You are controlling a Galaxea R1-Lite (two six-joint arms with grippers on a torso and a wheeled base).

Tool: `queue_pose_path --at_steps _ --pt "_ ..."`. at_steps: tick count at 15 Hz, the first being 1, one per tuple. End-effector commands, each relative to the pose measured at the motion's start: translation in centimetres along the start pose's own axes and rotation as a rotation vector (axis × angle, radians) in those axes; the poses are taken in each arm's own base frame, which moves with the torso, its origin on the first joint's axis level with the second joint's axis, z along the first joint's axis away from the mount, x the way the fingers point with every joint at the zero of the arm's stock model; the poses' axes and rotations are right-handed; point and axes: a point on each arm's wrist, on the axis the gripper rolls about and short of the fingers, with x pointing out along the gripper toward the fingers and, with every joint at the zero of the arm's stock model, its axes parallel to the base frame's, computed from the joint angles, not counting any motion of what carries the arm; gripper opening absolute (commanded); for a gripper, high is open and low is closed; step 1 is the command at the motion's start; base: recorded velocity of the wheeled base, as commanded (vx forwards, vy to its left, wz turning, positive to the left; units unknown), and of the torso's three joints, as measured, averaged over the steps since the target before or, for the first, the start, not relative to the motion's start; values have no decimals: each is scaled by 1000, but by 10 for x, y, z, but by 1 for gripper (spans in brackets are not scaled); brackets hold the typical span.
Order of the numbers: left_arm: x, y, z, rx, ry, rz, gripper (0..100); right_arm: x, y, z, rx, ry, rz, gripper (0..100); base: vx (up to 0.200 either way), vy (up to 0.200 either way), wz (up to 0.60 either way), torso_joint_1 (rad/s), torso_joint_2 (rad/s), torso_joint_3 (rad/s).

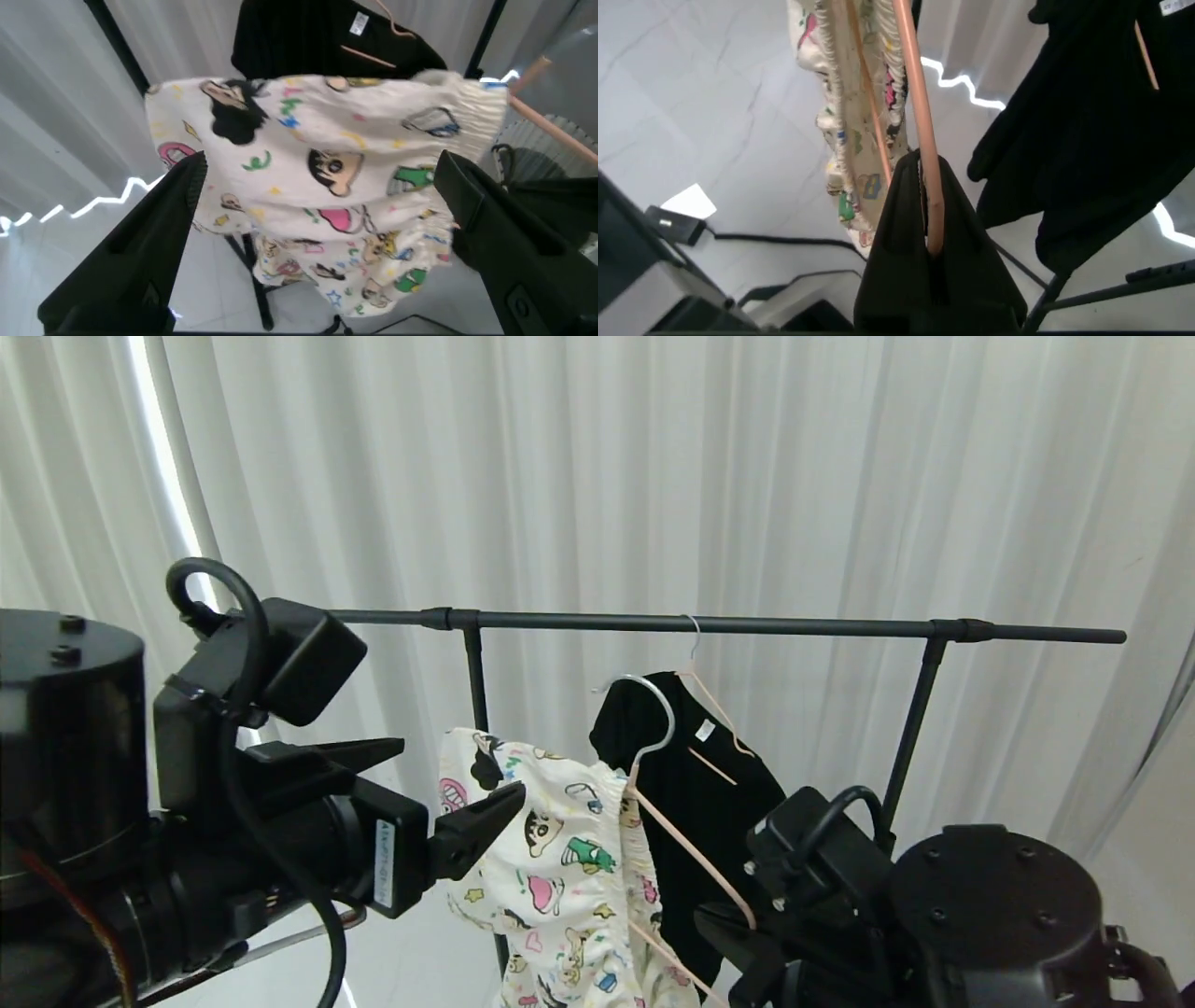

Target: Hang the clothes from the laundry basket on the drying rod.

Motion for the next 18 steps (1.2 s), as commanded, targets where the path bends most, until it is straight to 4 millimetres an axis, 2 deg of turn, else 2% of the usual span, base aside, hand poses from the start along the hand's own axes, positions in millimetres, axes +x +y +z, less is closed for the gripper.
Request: queue_pose_path --at_steps 1,4,6,9,12,18 --pt "-23 22 -13 47 -39 -31 100 -23 -7 -4 -23 -12 50 0 0 0 0 0 0 0" --pt "-39 42 -40 214 -49 -178 100 -45 -15 -15 -80 -1 134 0 0 0 0 0 0 0" --pt "-44 40 -51 294 -68 -282 100 -50 -18 -23 -116 14 153 0 0 0 0 0 0 0" --pt "-43 35 -68 411 -69 -431 100 -54 -14 -32 -172 40 204 0 0 0 0 0 0 0" --pt "-38 29 -71 423 -65 -537 100 -57 -10 -37 -224 55 261 0 0 0 0 0 0 0" --pt "-36 14 -93 442 -5 -690 100 -56 -6 -40 -305 63 314 0 0 0 0 0 0 0"
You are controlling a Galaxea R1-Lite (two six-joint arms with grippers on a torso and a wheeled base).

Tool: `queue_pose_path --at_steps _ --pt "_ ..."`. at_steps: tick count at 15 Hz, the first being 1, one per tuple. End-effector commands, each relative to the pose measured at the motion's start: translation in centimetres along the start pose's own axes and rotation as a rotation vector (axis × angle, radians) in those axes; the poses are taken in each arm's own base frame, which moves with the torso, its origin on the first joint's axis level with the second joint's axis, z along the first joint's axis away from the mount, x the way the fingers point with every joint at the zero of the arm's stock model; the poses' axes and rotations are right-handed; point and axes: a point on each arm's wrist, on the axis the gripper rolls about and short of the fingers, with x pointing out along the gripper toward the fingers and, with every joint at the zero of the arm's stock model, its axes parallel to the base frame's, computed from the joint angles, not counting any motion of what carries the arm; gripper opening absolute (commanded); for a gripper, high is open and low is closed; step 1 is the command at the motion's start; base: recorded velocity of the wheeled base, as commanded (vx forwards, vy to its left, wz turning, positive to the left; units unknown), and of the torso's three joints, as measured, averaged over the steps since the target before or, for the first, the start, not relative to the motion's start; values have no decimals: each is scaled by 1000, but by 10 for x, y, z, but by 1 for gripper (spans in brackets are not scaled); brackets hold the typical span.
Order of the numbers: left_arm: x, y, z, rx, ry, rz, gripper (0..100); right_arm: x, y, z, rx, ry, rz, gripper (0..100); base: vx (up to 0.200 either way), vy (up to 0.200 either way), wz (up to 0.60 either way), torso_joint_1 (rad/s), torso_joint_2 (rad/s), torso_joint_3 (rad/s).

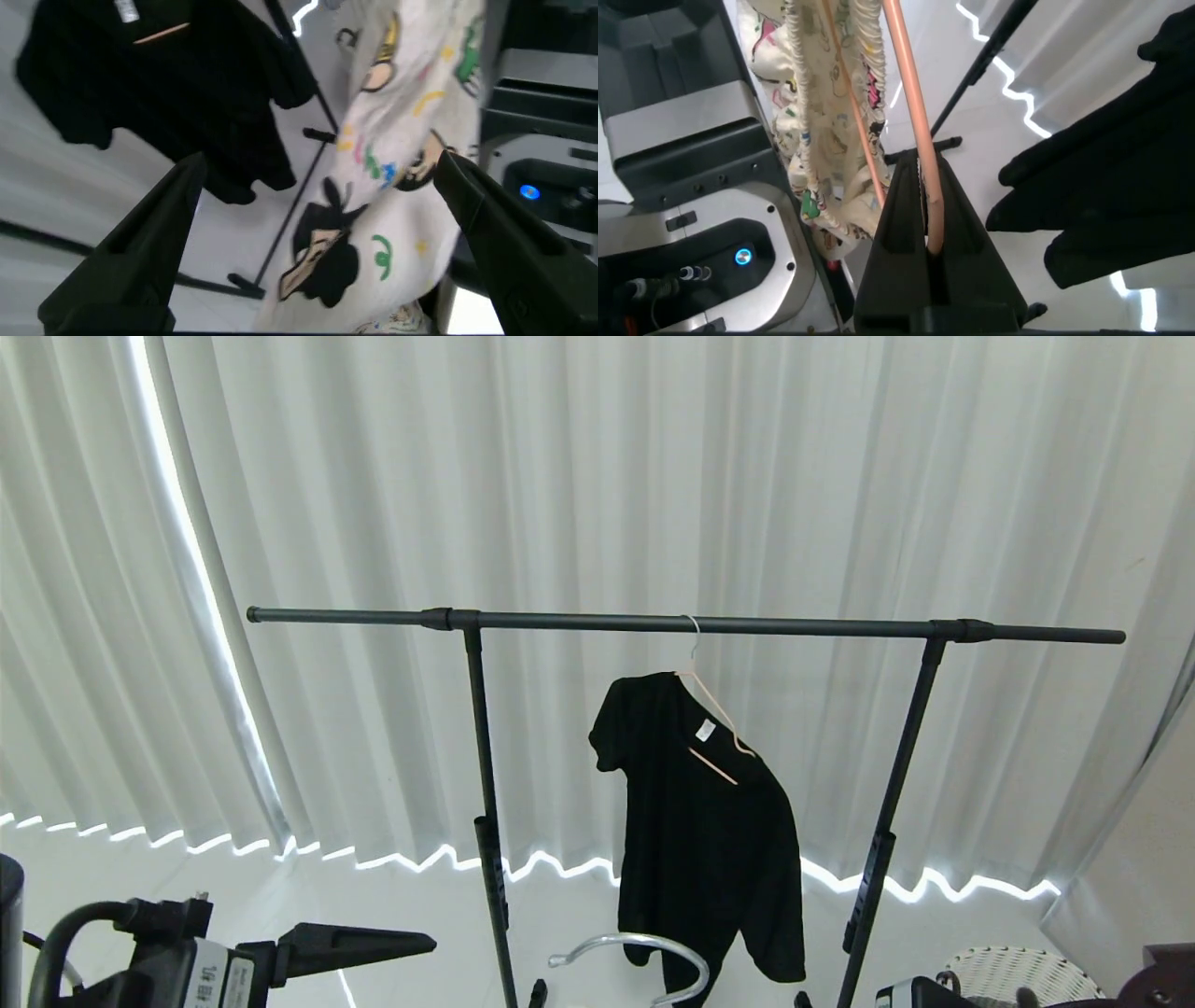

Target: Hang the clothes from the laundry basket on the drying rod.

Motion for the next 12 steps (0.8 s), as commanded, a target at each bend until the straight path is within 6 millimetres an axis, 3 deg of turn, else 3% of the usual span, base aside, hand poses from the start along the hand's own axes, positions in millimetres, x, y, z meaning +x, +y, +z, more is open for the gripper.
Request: queue_pose_path --at_steps 1,11,12 --pt "5 -3 -5 -10 22 -34 100 1 0 1 -6 0 0 0 0 0 0 0 0 0" --pt "19 6 -8 -51 76 -55 100 6 8 14 -71 -37 35 0 0 0 0 0 0 0" --pt "19 6 -8 -50 77 -56 0 6 8 14 -72 -39 36 0 0 0 0 0 0 0"
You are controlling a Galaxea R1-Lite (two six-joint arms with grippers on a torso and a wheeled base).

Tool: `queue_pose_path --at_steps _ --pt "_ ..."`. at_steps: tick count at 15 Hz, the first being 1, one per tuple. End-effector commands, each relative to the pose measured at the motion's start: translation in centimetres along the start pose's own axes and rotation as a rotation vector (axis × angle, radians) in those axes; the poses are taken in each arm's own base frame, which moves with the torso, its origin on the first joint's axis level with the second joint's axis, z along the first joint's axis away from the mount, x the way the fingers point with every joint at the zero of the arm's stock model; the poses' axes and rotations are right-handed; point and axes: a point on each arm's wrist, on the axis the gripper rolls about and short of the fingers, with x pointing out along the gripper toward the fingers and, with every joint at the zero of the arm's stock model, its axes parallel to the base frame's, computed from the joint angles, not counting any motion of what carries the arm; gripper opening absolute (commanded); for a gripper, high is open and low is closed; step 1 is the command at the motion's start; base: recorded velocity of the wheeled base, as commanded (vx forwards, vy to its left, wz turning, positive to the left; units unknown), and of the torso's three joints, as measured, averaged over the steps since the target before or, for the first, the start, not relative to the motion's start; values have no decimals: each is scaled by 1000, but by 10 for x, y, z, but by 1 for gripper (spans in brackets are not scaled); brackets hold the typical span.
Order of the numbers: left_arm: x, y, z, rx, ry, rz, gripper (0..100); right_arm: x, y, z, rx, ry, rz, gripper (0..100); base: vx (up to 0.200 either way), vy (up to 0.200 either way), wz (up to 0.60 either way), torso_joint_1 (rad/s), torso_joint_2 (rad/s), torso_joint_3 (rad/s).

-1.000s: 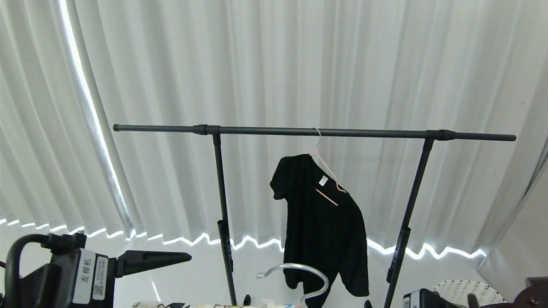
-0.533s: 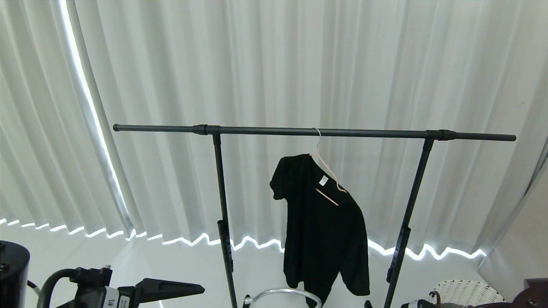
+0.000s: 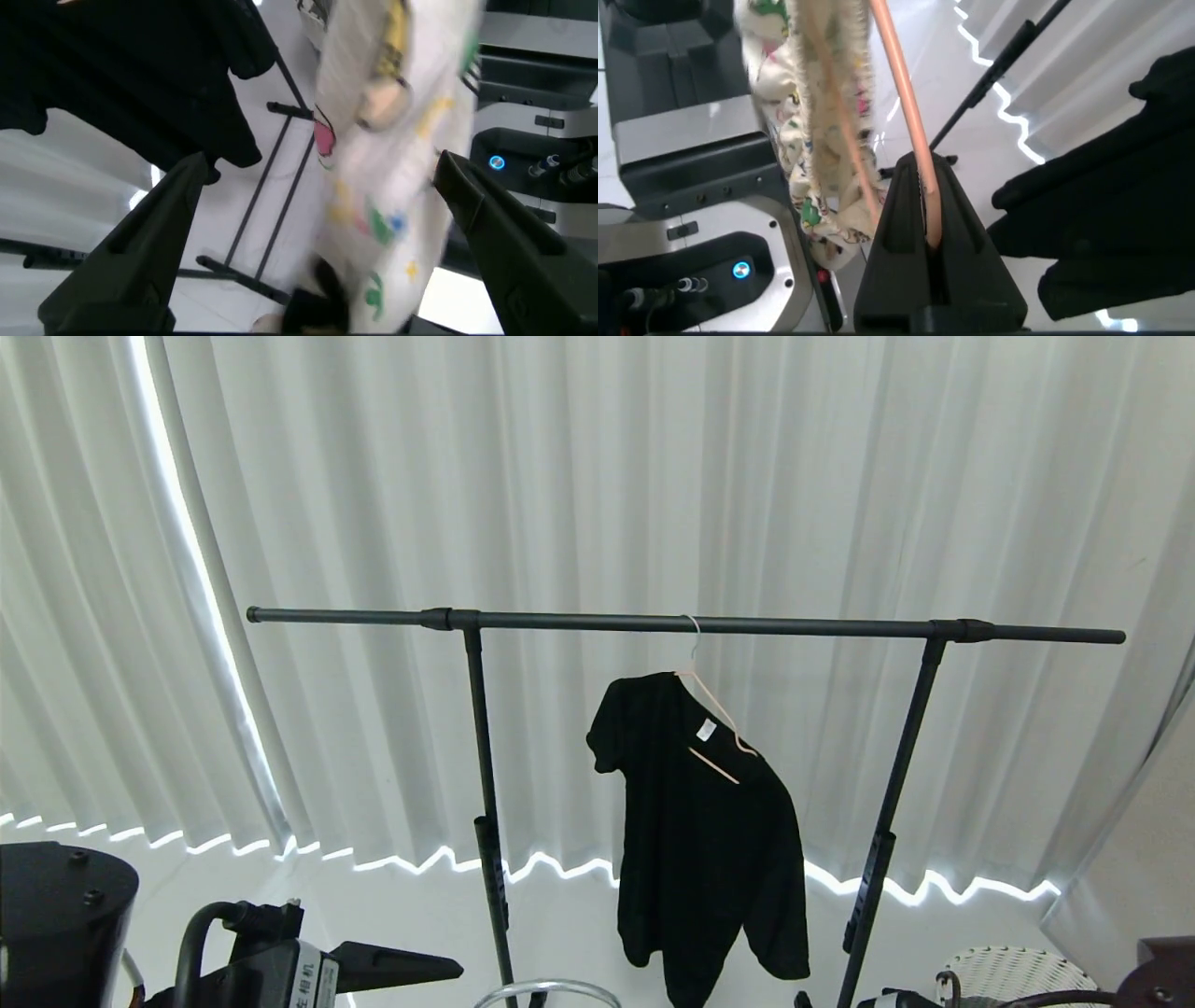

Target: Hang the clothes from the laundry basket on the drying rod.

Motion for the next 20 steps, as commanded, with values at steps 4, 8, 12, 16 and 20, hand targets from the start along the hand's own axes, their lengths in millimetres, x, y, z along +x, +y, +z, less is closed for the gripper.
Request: queue_pose_path --at_steps 4,8,12,16,20 --pt "2 -2 -3 -4 11 -11 0 2 0 4 4 -34 -8 0 0 0 0 0 0 0" --pt "2 -1 -3 -5 12 -9 0 3 -1 6 10 -61 -28 0 0 0 0 0 0 0" --pt "2 0 -3 -6 12 -5 0 3 -1 6 9 -57 -55 100 0 0 0 0 0 0" --pt "-1 3 -6 -26 23 30 0 3 -6 3 19 -46 -137 100 0 0 0 0 0 0" --pt "-11 19 -9 -73 71 237 0 -5 -23 -6 63 -26 -244 100 0 0 0 0 0 0"
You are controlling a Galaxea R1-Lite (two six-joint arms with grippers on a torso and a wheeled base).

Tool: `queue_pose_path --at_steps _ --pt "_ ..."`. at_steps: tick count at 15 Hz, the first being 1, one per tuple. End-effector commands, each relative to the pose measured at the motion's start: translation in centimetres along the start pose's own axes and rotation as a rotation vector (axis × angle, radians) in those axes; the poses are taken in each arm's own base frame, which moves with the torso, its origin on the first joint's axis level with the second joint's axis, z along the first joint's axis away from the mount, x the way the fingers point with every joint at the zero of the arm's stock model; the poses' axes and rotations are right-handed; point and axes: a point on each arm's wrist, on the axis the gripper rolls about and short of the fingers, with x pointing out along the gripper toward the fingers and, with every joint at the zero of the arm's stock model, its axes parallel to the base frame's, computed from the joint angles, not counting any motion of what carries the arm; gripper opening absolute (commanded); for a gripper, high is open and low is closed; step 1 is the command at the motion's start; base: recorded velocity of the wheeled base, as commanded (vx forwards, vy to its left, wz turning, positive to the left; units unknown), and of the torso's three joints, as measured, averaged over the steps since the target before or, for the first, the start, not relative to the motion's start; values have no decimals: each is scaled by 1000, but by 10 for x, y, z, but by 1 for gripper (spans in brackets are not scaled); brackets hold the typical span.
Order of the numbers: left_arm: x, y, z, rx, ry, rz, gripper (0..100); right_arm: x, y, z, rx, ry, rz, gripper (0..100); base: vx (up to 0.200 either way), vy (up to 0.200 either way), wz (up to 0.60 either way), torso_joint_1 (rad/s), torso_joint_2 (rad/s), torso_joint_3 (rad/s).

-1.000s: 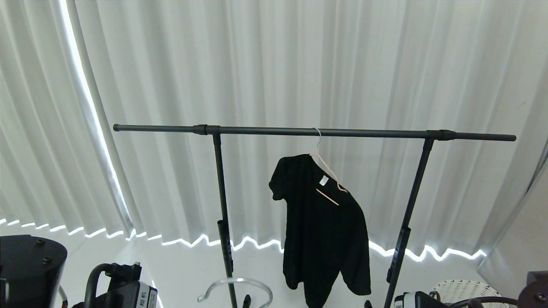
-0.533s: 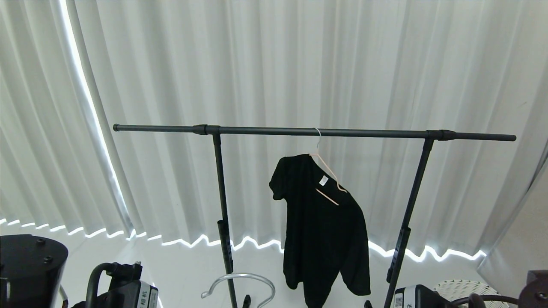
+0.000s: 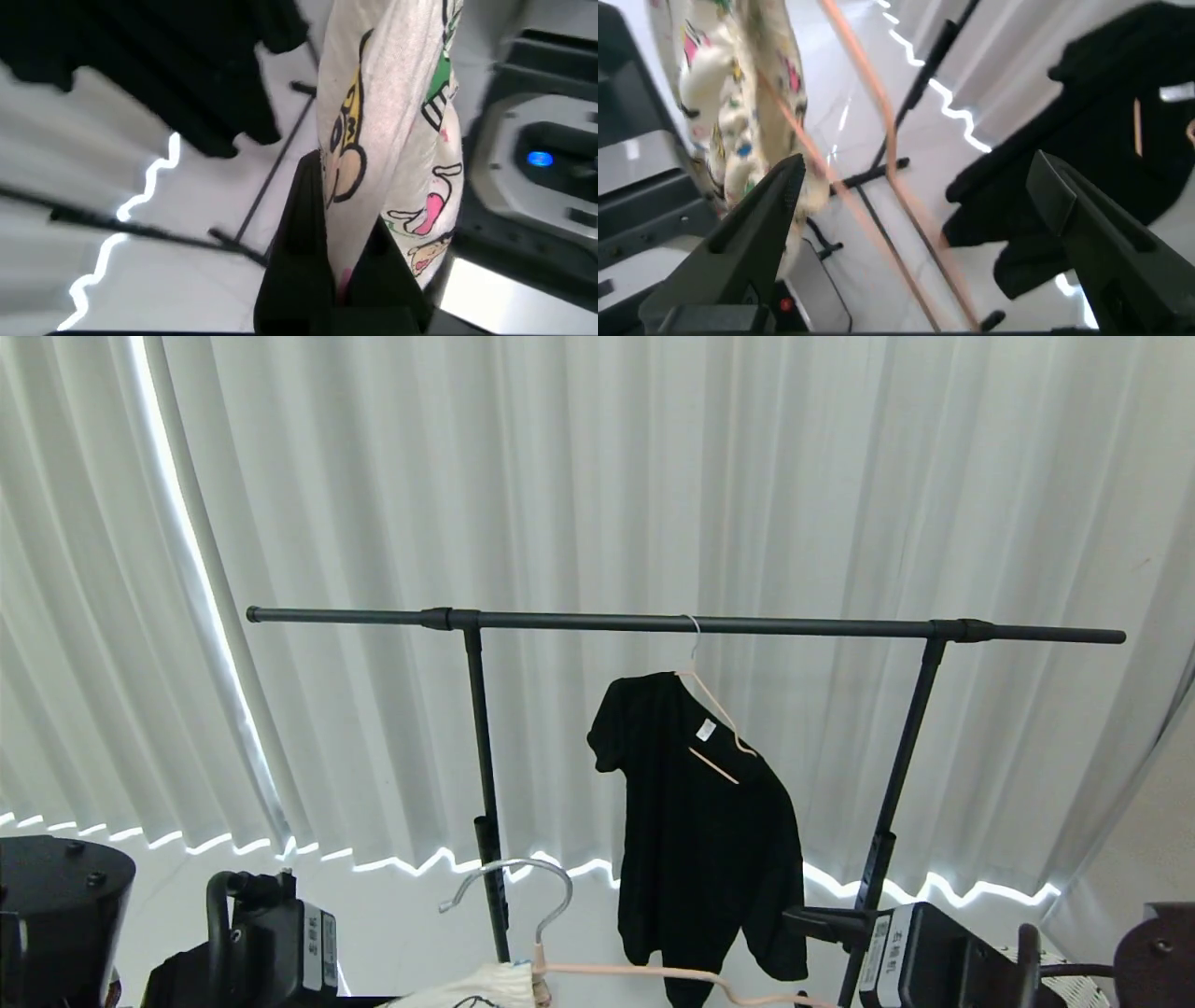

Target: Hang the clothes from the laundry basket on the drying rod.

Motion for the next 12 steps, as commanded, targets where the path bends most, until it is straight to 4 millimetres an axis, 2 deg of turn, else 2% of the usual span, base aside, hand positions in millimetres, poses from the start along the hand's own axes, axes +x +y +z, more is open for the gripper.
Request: queue_pose_path --at_steps 1,4,6,9,12 --pt "-7 15 4 -19 -31 124 0 -3 -7 -3 43 2 -27 100 0 0 0 0 0 0" --pt "-15 34 14 13 -132 273 0 -1 -9 -4 193 11 -43 100 0 0 0 0 0 0" --pt "-20 41 29 44 -184 312 0 7 -9 -2 267 20 -50 100 0 0 0 0 0 0" --pt "-26 52 53 88 -247 339 0 33 -7 23 463 -27 -47 100 0 0 0 0 0 0" --pt "-26 56 68 118 -288 335 0 64 -10 38 552 -44 -77 100 0 0 0 0 0 0"
